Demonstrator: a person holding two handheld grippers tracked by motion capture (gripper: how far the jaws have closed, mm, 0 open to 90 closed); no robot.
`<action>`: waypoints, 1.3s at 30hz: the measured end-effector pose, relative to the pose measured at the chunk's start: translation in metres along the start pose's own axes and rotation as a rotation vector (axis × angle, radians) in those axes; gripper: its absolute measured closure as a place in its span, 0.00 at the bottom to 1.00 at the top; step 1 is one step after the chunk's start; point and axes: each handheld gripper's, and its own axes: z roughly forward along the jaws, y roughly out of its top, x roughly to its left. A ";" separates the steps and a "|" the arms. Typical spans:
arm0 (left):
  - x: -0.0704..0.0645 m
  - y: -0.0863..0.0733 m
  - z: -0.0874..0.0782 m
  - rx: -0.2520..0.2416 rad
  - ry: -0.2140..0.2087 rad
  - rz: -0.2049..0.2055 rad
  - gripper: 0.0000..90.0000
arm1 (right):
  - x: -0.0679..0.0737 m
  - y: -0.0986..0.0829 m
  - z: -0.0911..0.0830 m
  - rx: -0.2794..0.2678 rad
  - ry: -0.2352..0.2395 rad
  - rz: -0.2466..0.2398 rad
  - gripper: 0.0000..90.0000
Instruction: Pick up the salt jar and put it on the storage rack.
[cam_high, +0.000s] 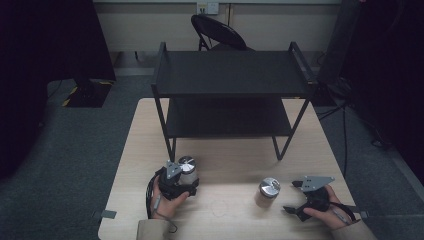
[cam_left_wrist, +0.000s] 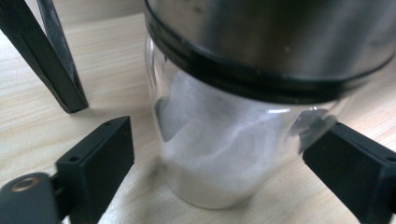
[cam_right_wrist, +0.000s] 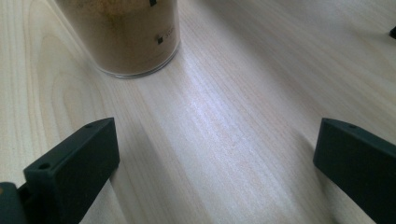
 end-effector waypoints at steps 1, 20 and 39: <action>0.000 0.000 0.000 -0.001 -0.001 -0.001 0.11 | 0.000 0.000 0.000 0.000 0.000 0.000 0.00; -0.006 0.002 0.004 -0.004 0.016 0.019 0.32 | 0.000 0.000 0.000 0.000 0.000 0.000 0.00; -0.012 0.001 0.001 -0.014 0.030 0.037 0.34 | 0.000 0.000 0.000 0.000 0.000 -0.001 0.00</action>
